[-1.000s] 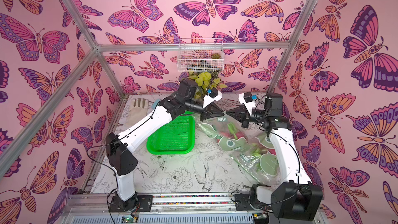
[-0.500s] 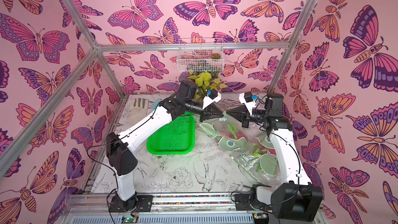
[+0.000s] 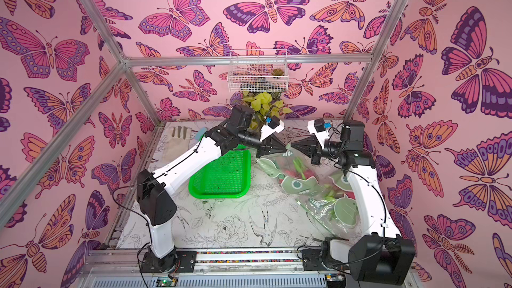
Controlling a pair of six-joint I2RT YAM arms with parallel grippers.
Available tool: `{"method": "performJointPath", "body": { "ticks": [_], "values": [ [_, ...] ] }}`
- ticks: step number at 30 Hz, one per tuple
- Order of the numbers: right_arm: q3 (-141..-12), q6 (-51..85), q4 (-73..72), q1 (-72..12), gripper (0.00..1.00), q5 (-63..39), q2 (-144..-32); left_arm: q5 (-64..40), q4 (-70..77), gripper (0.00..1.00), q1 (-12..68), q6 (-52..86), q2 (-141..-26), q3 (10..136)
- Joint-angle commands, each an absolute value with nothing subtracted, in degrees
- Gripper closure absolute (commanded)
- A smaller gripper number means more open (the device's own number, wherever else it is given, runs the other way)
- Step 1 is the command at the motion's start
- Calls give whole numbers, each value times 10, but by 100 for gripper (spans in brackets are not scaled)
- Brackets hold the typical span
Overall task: Open the zip-top bag and take out the dragon fruit
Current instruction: Unzip the zipper on the zipper food storage bag.
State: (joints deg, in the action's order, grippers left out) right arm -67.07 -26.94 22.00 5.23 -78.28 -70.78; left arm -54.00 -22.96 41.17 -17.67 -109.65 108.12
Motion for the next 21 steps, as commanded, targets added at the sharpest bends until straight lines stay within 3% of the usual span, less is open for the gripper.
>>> {"method": "performJointPath", "body": {
  "ticks": [1, 2, 4, 8, 12, 16, 21],
  "values": [
    [-684, -282, 208, 63, 88, -813, -703, -519, -295, 100, 391, -171, -1082, 1094],
    [-687, -276, 209, 59, 83, -809, -705, -517, -297, 100, 391, -168, -1081, 1098],
    [-701, -266, 222, 54, 63, -808, -717, -508, -321, 100, 391, -173, -1083, 1114],
    [-724, -304, 298, 44, 49, -799, -732, -489, -360, 100, 390, -193, -1085, 1129],
    [-766, -399, 429, 19, 43, -743, -744, -477, -419, 100, 391, -215, -1097, 1169],
    [-879, -550, 651, -15, 39, -695, -804, -481, -457, 100, 391, -243, -1105, 1197],
    [-959, -606, 771, -34, 36, -663, -855, -490, -488, 100, 391, -271, -1117, 1216]
  ]
}}
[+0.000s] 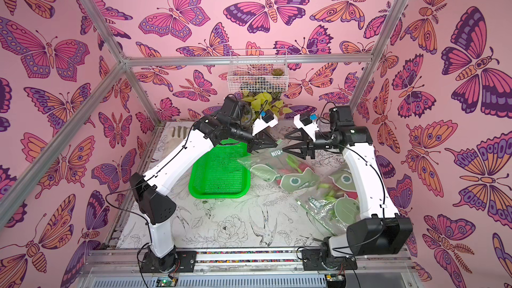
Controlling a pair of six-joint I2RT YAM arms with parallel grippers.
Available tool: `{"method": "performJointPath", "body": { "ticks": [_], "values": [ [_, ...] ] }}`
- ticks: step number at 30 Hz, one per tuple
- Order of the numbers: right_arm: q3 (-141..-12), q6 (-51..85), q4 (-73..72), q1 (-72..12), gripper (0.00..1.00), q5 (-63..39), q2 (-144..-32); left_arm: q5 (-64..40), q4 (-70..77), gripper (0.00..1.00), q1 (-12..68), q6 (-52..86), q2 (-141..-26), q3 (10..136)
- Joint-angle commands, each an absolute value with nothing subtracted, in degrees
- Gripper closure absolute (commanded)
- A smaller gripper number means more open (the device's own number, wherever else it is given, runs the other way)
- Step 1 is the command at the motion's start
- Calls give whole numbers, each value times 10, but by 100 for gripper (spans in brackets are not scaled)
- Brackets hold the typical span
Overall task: Open the zip-top bag and take out the dragon fruit
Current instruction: Unzip the zipper on the zipper food storage bag.
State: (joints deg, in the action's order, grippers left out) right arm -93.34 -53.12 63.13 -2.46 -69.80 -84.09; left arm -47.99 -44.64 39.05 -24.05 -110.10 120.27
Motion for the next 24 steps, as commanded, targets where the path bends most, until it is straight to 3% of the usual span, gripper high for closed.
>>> {"method": "performJointPath", "body": {
  "ticks": [1, 19, 22, 24],
  "values": [
    [-964, -605, 773, -40, 35, -653, -855, -493, -493, 100, 390, -275, -1118, 1218],
    [-1005, -589, 713, -74, 35, -593, -861, -527, -508, 100, 390, -301, -1122, 1229],
    [-1033, -617, 751, -80, 42, -596, -887, -532, -508, 100, 390, -298, -1125, 1234],
    [-1058, -639, 786, -81, 54, -599, -910, -533, -508, 100, 390, -297, -1125, 1235]
  ]
}}
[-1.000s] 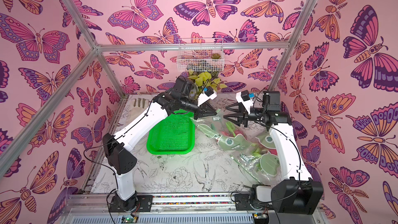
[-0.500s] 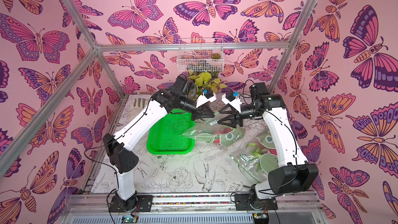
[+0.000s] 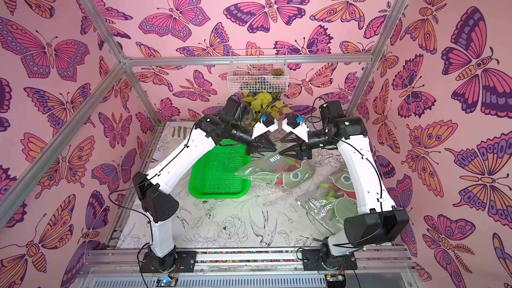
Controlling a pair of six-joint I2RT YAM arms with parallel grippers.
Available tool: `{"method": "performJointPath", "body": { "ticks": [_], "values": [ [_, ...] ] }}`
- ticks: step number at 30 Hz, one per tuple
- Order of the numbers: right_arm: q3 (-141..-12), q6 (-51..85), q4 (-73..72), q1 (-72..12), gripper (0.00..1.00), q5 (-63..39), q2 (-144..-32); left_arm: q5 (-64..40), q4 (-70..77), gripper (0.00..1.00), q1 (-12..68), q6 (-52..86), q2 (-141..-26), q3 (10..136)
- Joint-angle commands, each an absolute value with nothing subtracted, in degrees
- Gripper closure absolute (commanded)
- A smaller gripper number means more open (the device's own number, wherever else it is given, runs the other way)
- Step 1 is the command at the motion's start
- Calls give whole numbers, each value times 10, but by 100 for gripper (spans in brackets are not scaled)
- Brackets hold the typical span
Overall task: Open the zip-top bag and take out the dragon fruit
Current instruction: Unzip the zipper on the zipper food storage bag.
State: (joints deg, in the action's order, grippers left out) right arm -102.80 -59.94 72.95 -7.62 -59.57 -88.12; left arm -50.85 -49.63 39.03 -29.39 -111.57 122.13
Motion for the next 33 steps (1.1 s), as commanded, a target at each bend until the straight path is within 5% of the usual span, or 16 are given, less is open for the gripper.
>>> {"method": "performJointPath", "body": {
  "ticks": [1, 5, 16, 33],
  "values": [
    [-1066, -643, 794, -82, 59, -601, -921, -534, -509, 100, 390, -296, -1124, 1235],
    [-1090, -664, 828, -86, 76, -602, -942, -534, -509, 100, 390, -294, -1124, 1236],
    [-1096, -698, 850, -88, 100, -627, -951, -532, -508, 100, 390, -289, -1122, 1237],
    [-983, -483, 545, -37, 100, -691, -831, -488, -507, 100, 392, -241, -1111, 1184]
  ]
}}
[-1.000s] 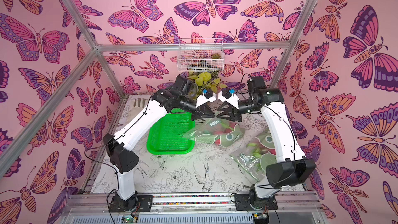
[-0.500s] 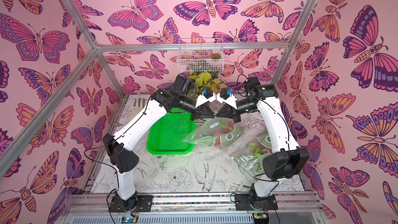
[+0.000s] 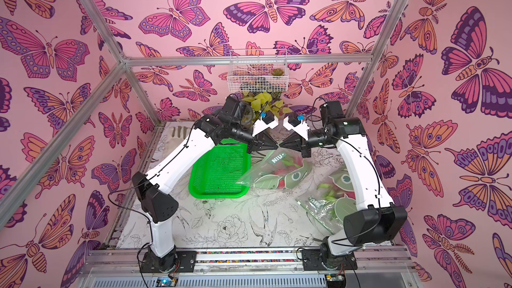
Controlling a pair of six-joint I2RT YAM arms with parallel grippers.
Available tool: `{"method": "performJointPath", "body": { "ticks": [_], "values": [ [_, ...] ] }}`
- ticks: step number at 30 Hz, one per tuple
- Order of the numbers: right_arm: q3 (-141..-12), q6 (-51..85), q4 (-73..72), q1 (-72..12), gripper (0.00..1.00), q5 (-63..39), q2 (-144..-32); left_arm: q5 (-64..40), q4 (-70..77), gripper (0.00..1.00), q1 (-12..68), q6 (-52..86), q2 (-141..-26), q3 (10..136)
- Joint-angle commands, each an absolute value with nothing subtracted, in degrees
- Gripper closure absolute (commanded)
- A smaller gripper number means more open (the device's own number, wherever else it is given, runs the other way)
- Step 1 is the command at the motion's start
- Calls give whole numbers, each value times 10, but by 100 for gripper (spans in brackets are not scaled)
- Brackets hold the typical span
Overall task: Open the zip-top bag and take out the dragon fruit
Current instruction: Unzip the zipper on the zipper food storage bag.
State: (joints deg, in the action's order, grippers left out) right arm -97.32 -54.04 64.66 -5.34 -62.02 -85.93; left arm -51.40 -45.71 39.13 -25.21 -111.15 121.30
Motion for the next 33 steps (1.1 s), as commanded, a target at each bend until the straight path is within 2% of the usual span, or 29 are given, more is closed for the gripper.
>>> {"method": "performJointPath", "body": {
  "ticks": [1, 10, 20, 33],
  "values": [
    [-982, -478, 542, -33, 100, -691, -829, -486, -507, 100, 392, -240, -1109, 1181],
    [-967, -450, 511, -10, 100, -681, -817, -460, -506, 100, 392, -224, -1089, 1147],
    [-886, -306, 315, 38, 100, -690, -772, -395, -506, 100, 393, -195, -1042, 1066],
    [-882, -321, 335, 71, 100, -702, -766, -345, -506, 100, 384, -188, -976, 972]
  ]
}}
